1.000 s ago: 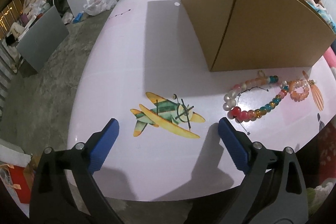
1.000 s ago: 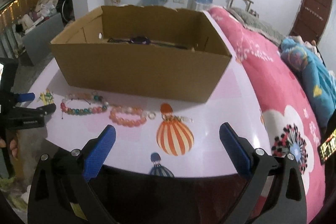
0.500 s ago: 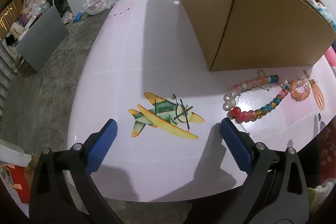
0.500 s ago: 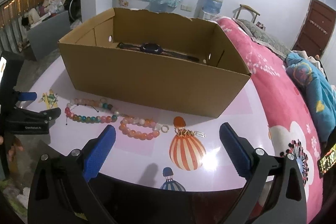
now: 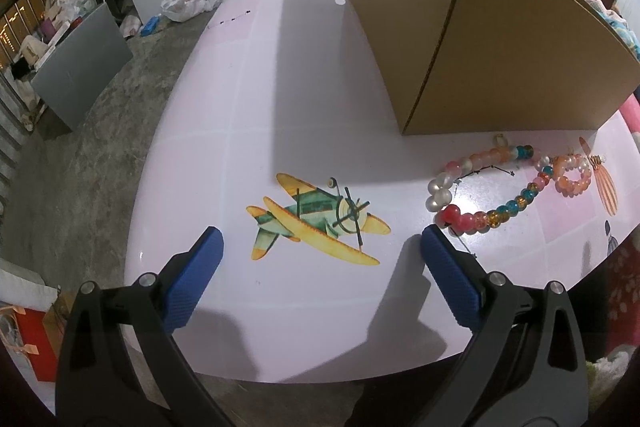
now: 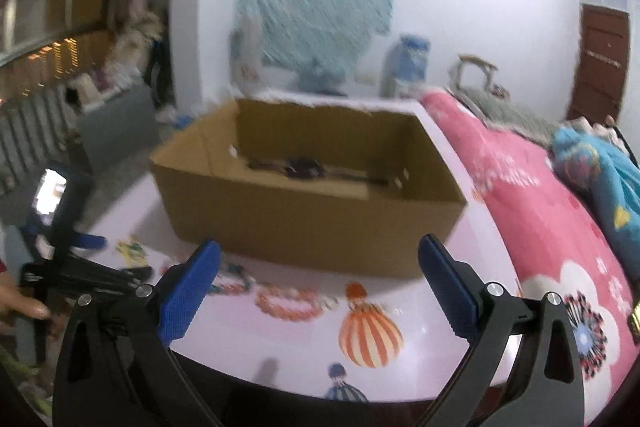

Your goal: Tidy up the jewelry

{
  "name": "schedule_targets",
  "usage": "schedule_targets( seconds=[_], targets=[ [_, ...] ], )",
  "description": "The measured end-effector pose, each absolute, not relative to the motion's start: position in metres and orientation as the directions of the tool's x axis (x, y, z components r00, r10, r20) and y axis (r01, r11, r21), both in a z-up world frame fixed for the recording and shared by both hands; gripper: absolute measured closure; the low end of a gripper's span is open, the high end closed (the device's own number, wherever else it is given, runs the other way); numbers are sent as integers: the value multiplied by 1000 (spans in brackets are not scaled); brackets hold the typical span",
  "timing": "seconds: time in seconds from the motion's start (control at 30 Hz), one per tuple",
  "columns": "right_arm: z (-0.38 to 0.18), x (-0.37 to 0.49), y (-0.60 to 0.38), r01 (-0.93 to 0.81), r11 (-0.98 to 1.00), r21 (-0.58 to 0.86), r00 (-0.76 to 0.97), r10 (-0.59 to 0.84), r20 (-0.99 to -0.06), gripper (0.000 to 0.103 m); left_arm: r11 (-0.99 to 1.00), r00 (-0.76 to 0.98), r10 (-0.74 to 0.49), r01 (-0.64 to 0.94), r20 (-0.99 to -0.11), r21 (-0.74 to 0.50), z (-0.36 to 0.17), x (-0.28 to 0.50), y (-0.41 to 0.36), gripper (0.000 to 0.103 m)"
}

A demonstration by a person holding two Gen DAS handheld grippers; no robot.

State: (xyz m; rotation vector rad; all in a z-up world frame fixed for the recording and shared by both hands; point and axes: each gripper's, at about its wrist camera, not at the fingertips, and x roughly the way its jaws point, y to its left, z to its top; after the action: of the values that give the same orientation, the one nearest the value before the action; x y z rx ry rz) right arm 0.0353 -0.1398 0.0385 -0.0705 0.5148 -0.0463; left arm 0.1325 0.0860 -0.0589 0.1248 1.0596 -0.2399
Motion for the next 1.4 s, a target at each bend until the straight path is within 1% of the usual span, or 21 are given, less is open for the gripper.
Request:
schedule_targets(
  seconds=[0.13, 0.27, 0.43, 0.63, 0.67, 0.7, 0.73, 0.77, 0.8, 0.87, 0.93, 1.07, 1.1, 1.2, 1.27, 1.33, 1.37, 1.4],
  targets=[
    [35, 37, -134, -8, 996, -89, 860, -38, -508, 7, 967, 468, -135, 255, -873, -13, -59, 132, 86, 7],
    [31, 39, -136, -60, 998, -12, 842, 44, -537, 7, 962, 475, -140, 273, -869, -6, -58, 131, 85, 7],
    [26, 42, -142, -72, 995, 67, 820, 98, -564, 7, 955, 481, -116, 293, -869, 35, -53, 130, 84, 7],
    [10, 53, -155, -73, 973, 217, 767, 194, -611, 8, 937, 528, -251, 343, -811, -66, -32, 118, 85, 9],
    [6, 57, -156, -75, 967, 242, 755, 214, -620, 13, 931, 536, -270, 356, -800, -76, -29, 116, 83, 13],
    [3, 60, -157, -76, 962, 263, 741, 231, -630, 15, 925, 542, -289, 370, -789, -84, -26, 115, 81, 15],
    [0, 62, -157, -74, 958, 276, 733, 241, -637, 18, 919, 546, -306, 383, -780, -92, -24, 113, 77, 22],
    [-3, 65, -158, -73, 954, 291, 723, 252, -644, 23, 914, 543, -318, 392, -777, -100, -23, 113, 74, 29],
    [-6, 67, -158, -72, 949, 306, 712, 264, -650, 25, 908, 534, -334, 403, -777, -113, -24, 113, 71, 32],
    [-10, 71, -158, -65, 942, 329, 695, 280, -663, 31, 898, 512, -357, 420, -781, -135, -26, 115, 65, 43],
    [-15, 74, -157, -64, 936, 347, 681, 295, -670, 36, 888, 487, -372, 434, -790, -151, -29, 117, 59, 51],
    [-19, 77, -153, -58, 937, 346, 666, 294, -685, 39, 885, 445, -365, 440, -818, -156, -39, 124, 47, 65],
    [-19, 78, -152, -58, 937, 345, 664, 294, -687, 39, 885, 438, -360, 440, -824, -152, -42, 125, 45, 67],
    [-21, 80, -149, -58, 940, 337, 661, 289, -693, 39, 884, 452, -325, 458, -831, -97, -45, 124, 37, 72],
    [-22, 83, -147, -61, 941, 332, 656, 289, -697, 39, 881, 472, -296, 471, -831, -46, -45, 121, 32, 81],
    [-23, 86, -145, -64, 941, 331, 651, 291, -701, 42, 880, 479, -285, 474, -830, -28, -45, 121, 31, 86],
    [-24, 88, -143, -67, 941, 331, 647, 293, -704, 43, 879, 481, -284, 476, -829, -25, -45, 120, 31, 91],
    [-25, 90, -141, -69, 941, 332, 643, 297, -706, 44, 877, 480, -285, 480, -830, -24, -45, 119, 31, 93]
  ],
)
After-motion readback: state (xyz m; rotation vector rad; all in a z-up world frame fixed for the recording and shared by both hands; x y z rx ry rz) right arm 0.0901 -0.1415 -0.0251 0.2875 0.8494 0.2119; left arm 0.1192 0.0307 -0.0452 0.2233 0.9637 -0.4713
